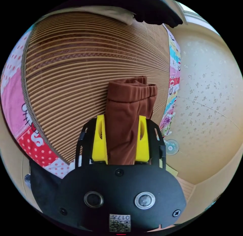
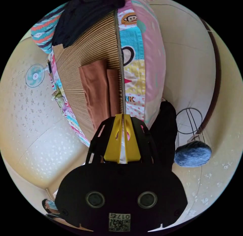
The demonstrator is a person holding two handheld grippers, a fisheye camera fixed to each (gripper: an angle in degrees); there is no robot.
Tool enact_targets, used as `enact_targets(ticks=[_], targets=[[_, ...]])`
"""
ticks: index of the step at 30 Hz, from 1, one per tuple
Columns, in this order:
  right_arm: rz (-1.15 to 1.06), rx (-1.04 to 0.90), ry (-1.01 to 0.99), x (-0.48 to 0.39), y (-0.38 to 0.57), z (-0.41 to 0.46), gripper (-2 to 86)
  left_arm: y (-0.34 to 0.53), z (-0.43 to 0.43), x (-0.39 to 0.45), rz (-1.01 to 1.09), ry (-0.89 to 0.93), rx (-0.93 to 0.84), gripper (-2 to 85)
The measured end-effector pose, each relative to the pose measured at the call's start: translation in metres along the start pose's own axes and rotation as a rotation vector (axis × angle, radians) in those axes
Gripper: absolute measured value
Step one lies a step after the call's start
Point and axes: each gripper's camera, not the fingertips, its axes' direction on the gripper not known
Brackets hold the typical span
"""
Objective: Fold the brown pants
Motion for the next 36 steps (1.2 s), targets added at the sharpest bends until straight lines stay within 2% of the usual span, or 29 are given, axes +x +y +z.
enact_targets(ticks=[2,3,4,5,6,7,8,9,10,11,13,14,15,17,20,23,25,27,28,31,32,33,34,36], targets=[[0.045,0.000,-0.085,0.011,0.009,0.013,0.4,-0.023,0.008,0.011,-0.009,-0.076,-0.060,9.2],[0.076,-0.004,-0.163,0.017,0.013,0.024,0.3,-0.037,0.014,0.024,0.046,-0.161,-0.136,4.7],[0.093,-0.004,-0.206,0.020,0.015,0.029,0.3,-0.043,0.016,0.034,0.103,-0.188,-0.174,4.4],[0.130,-0.002,-0.297,0.026,0.019,0.041,0.3,-0.054,0.016,0.055,0.257,-0.201,-0.247,3.8],[0.164,0.005,-0.397,0.030,0.022,0.052,0.3,-0.060,0.010,0.079,0.460,-0.122,-0.334,3.1],[0.179,0.010,-0.449,0.032,0.024,0.057,0.3,-0.062,0.003,0.089,0.555,-0.042,-0.380,2.8],[0.203,0.020,-0.536,0.035,0.026,0.068,0.3,-0.065,-0.018,0.102,0.685,0.135,-0.463,2.1],[0.224,0.026,-0.592,0.036,0.028,0.077,0.3,-0.068,-0.041,0.106,0.771,0.228,-0.506,1.9],[0.231,0.025,-0.608,0.037,0.028,0.082,0.3,-0.070,-0.052,0.103,0.798,0.219,-0.505,2.1],[0.237,0.019,-0.615,0.036,0.027,0.089,0.3,-0.083,-0.068,0.086,0.761,0.150,-0.474,3.1],[0.226,-0.006,-0.578,0.033,0.024,0.100,0.3,-0.111,-0.082,0.030,0.480,0.007,-0.387,5.2],[0.210,-0.030,-0.538,0.031,0.022,0.106,0.3,-0.122,-0.093,-0.014,0.249,-0.070,-0.288,6.2],[0.194,-0.052,-0.499,0.027,0.020,0.111,0.3,-0.123,-0.105,-0.048,0.112,-0.076,-0.198,7.7],[0.173,-0.078,-0.459,0.022,0.019,0.117,0.3,-0.119,-0.114,-0.080,0.039,-0.003,-0.108,12.1],[0.146,-0.093,-0.456,0.016,0.015,0.120,0.3,-0.121,-0.101,-0.098,0.054,0.076,-0.118,17.7],[0.102,-0.082,-0.421,0.007,0.009,0.117,0.4,-0.136,-0.079,-0.097,0.115,0.043,-0.181,17.0],[0.034,-0.106,-0.314,-0.010,0.004,0.122,0.4,-0.150,-0.073,-0.102,0.114,0.059,-0.167,14.5],[-0.093,-0.224,-0.086,-0.048,-0.001,0.151,0.4,-0.167,-0.070,-0.118,0.051,0.137,-0.127,11.7],[-0.134,-0.255,-0.033,-0.059,-0.001,0.162,0.4,-0.171,-0.069,-0.123,0.034,0.147,-0.131,11.0],[-0.401,-0.423,0.183,-0.124,0.019,0.240,0.4,-0.186,-0.064,-0.143,0.019,0.193,-0.183,4.7],[-0.517,-0.496,0.238,-0.151,0.035,0.280,0.4,-0.190,-0.065,-0.151,0.036,0.277,-0.213,2.7],[-0.641,-0.560,0.274,-0.177,0.058,0.319,0.4,-0.193,-0.070,-0.156,0.075,0.357,-0.233,1.5],[-0.709,-0.581,0.287,-0.190,0.071,0.338,0.4,-0.194,-0.073,-0.157,0.101,0.390,-0.246,0.8],[-0.984,-0.590,0.292,-0.236,0.132,0.405,0.5,-0.192,-0.086,-0.151,0.217,0.494,-0.311,0.0]])
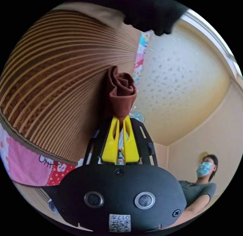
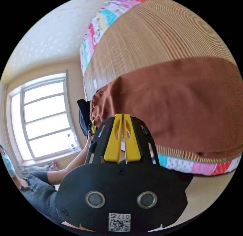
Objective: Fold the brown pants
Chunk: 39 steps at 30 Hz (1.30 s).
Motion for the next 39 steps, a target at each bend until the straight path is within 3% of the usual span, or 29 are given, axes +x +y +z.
enact_targets(ticks=[4,7,8,11,13,16,19,21,24,28,30,33,37,39], targets=[[-0.054,-0.017,0.047,-0.056,-0.040,0.097,0.5,0.013,0.003,0.040,0.188,0.035,-0.127,-0.4],[0.128,-0.227,0.045,-0.052,-0.050,0.198,0.7,0.027,0.019,0.082,0.366,0.022,-0.233,-0.5],[0.188,-0.316,0.021,-0.050,-0.049,0.223,0.7,0.037,0.036,0.100,0.439,-0.059,-0.308,-0.5],[-0.021,-0.487,-0.223,-0.064,-0.039,0.243,0.7,0.068,0.089,0.132,0.596,-0.183,-0.464,-0.4],[-0.132,-0.471,-0.346,-0.061,-0.025,0.219,0.8,0.090,0.126,0.138,0.652,-0.179,-0.543,-0.1],[-0.057,-0.342,-0.450,-0.003,0.004,0.150,0.8,0.139,0.198,0.130,0.742,-0.177,-0.710,1.1],[0.164,-0.129,-0.366,0.084,0.048,0.065,0.6,0.192,0.277,0.092,0.773,-0.282,-0.902,6.4],[0.405,0.023,-0.236,0.146,0.098,-0.005,0.6,0.231,0.327,0.055,0.790,-0.337,-1.121,7.1],[0.581,0.199,-0.165,0.182,0.156,-0.075,0.9,0.264,0.341,0.028,0.852,-0.354,-1.293,7.6],[0.599,0.293,-0.162,0.182,0.184,-0.112,1.9,0.247,0.306,0.006,0.921,-0.544,-1.155,9.6],[0.515,0.292,-0.167,0.163,0.170,-0.111,3.8,0.205,0.268,-0.018,0.785,-0.685,-0.927,13.1],[0.379,0.242,-0.149,0.126,0.128,-0.091,9.5,0.168,0.227,-0.049,0.589,-0.727,-0.711,14.9],[0.300,0.161,-0.064,0.084,0.067,-0.053,12.9,0.188,0.248,-0.089,0.625,-0.836,-0.823,15.6],[0.280,0.068,-0.002,0.065,0.030,-0.024,12.0,0.207,0.272,-0.135,0.649,-1.039,-0.932,15.2]])
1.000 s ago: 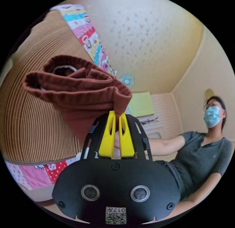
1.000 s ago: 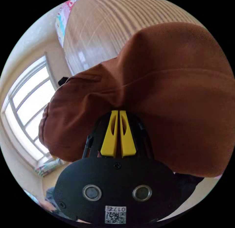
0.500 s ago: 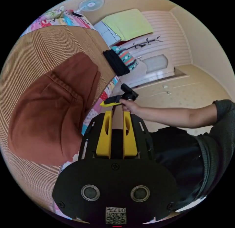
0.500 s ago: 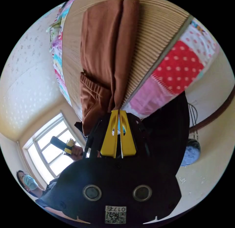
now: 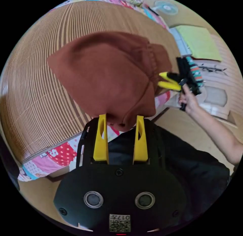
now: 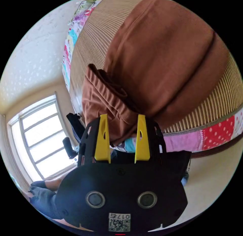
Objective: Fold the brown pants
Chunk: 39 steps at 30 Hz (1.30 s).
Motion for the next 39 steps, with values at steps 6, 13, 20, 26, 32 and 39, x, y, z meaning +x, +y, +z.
enact_targets(ticks=[6,13,20,26,32,39], targets=[[-0.313,-0.317,0.370,-0.119,-0.026,0.017,3.9,-0.005,0.029,-0.023,-0.048,-0.073,-0.071,13.5],[-0.298,-0.267,0.481,-0.125,-0.009,-0.066,2.1,0.029,0.030,-0.074,-0.179,0.192,0.043,19.1],[-0.309,-0.141,0.511,-0.140,-0.004,-0.104,0.6,0.041,0.092,-0.130,-0.414,0.576,0.213,14.9],[-0.498,-0.186,0.511,-0.191,-0.001,-0.070,0.4,0.053,0.096,-0.118,-0.323,0.811,0.333,6.8],[-0.402,-0.610,0.171,-0.194,-0.003,-0.012,0.4,0.047,-0.015,-0.003,0.051,0.575,0.435,5.5],[-0.308,-0.560,-0.479,-0.154,-0.025,-0.106,0.5,-0.023,-0.032,0.145,0.309,0.346,0.343,2.7]])
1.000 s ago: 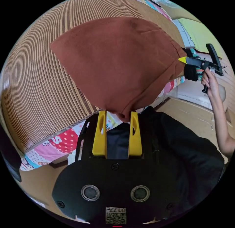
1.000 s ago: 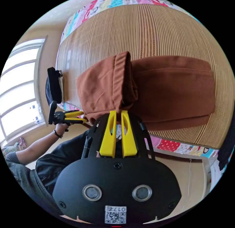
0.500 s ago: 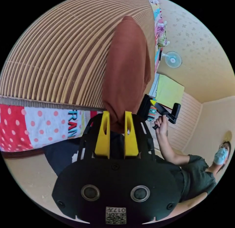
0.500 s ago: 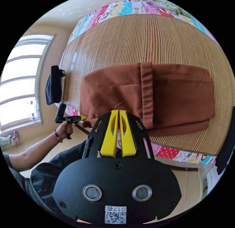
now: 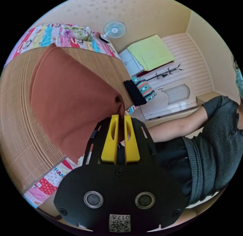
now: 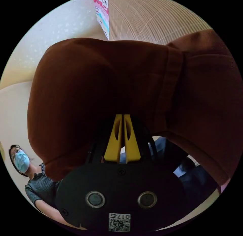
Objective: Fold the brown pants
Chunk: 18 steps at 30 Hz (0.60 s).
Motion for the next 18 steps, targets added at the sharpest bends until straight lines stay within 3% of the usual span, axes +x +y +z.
enact_targets(ticks=[4,6,9,14,18], targets=[[0.080,0.017,0.148,0.032,0.043,-0.094,0.5,-0.031,0.102,0.024,0.052,0.084,-0.239,1.2],[0.298,-0.090,0.471,0.073,0.084,-0.161,0.6,-0.035,0.152,0.033,0.013,0.096,-0.388,6.3],[0.555,-0.259,0.742,0.123,0.156,-0.240,0.7,-0.024,0.150,0.023,-0.106,-0.070,-0.343,9.5],[0.675,-0.233,0.620,0.152,0.253,-0.326,1.7,0.012,0.096,-0.047,-0.471,-0.345,-0.166,20.6],[0.560,0.027,0.279,0.154,0.285,-0.354,6.0,0.049,0.089,-0.118,-0.649,-0.167,-0.088,21.7]])
